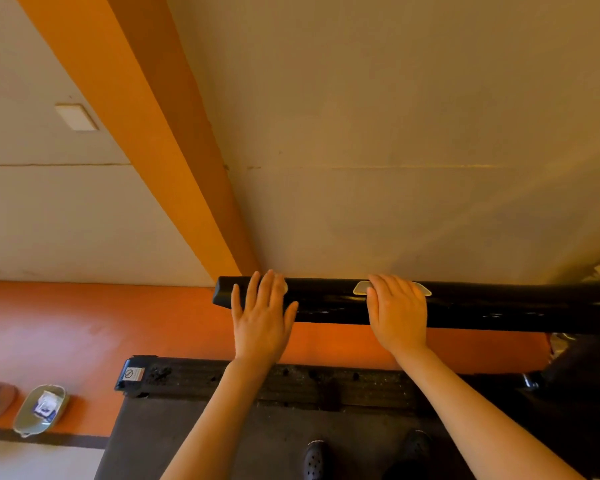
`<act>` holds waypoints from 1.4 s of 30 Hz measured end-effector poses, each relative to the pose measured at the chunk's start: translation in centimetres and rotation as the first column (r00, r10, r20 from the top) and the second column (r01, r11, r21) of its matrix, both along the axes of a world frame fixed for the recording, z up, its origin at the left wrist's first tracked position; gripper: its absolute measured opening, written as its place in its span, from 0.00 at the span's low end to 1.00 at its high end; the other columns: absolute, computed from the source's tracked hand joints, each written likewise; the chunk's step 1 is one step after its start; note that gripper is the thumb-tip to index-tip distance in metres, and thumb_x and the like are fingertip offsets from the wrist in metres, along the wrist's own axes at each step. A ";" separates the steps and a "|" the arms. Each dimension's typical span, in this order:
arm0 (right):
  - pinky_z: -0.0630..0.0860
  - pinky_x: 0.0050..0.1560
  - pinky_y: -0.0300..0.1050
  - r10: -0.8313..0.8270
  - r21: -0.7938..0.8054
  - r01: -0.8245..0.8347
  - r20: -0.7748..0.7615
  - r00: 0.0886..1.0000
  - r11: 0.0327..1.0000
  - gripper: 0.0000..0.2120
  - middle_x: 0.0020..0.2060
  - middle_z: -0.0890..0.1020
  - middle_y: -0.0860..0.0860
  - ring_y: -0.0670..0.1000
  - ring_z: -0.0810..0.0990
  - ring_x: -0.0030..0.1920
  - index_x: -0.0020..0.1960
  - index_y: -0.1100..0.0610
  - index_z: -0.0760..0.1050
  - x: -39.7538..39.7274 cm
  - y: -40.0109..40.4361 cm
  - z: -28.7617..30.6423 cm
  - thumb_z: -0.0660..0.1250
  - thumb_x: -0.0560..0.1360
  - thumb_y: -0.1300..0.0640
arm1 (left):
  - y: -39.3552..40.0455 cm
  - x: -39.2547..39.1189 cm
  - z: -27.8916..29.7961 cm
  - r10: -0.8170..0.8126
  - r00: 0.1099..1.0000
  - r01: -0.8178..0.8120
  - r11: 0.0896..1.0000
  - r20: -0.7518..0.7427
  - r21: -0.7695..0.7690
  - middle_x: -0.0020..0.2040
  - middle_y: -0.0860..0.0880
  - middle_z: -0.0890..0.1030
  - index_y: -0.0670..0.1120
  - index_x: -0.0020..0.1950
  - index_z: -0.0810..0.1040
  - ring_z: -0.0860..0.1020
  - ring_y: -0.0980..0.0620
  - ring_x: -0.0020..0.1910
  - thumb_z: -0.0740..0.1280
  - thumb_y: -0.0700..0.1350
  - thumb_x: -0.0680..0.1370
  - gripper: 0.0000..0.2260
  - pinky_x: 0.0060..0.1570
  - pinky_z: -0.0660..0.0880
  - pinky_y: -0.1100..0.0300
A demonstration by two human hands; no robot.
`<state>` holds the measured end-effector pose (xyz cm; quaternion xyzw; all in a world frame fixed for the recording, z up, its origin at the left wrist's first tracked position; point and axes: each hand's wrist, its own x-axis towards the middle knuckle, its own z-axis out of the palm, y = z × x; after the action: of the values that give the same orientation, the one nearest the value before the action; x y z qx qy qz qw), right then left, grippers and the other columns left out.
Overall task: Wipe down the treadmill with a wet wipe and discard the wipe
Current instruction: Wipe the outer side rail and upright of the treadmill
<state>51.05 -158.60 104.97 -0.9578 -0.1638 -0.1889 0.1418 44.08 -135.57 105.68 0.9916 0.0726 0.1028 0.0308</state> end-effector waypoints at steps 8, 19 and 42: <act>0.78 0.54 0.52 0.008 -0.012 -0.008 -0.020 1.000 1.000 0.22 0.52 0.84 0.55 0.55 0.83 0.54 0.57 0.60 0.81 0.1 -0.2 -0.3 0.52 0.82 0.49 | -4.5 0.8 0.5 -0.167 0.985 0.165 0.985 -0.037 -0.040 0.73 0.46 0.71 0.46 0.73 0.69 0.65 0.45 0.75 0.50 0.62 0.81 0.28 0.74 0.48 0.45; 0.78 0.53 0.51 0.006 -0.029 -0.007 -0.037 0.999 1.000 0.23 0.51 0.84 0.55 0.55 0.82 0.53 0.57 0.59 0.81 0.1 -0.1 -0.1 0.51 0.82 0.48 | 1.3 -0.3 0.7 0.158 0.987 -0.159 0.982 -0.025 -0.105 0.73 0.45 0.70 0.45 0.72 0.70 0.62 0.45 0.76 0.48 0.61 0.80 0.29 0.75 0.48 0.44; 0.78 0.53 0.51 -0.002 -0.019 0.002 -0.044 0.999 1.000 0.24 0.51 0.84 0.54 0.55 0.83 0.53 0.57 0.58 0.81 0.1 0.0 -0.1 0.50 0.82 0.48 | 3.5 -1.3 0.5 0.078 0.996 -0.079 0.996 -0.031 -0.028 0.74 0.47 0.70 0.47 0.73 0.69 0.62 0.44 0.76 0.49 0.61 0.80 0.28 0.74 0.52 0.43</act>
<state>51.12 -158.65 104.89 -0.9632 -0.1616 -0.1665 0.1359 42.77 -132.10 106.19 0.9888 0.1137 0.0882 0.0403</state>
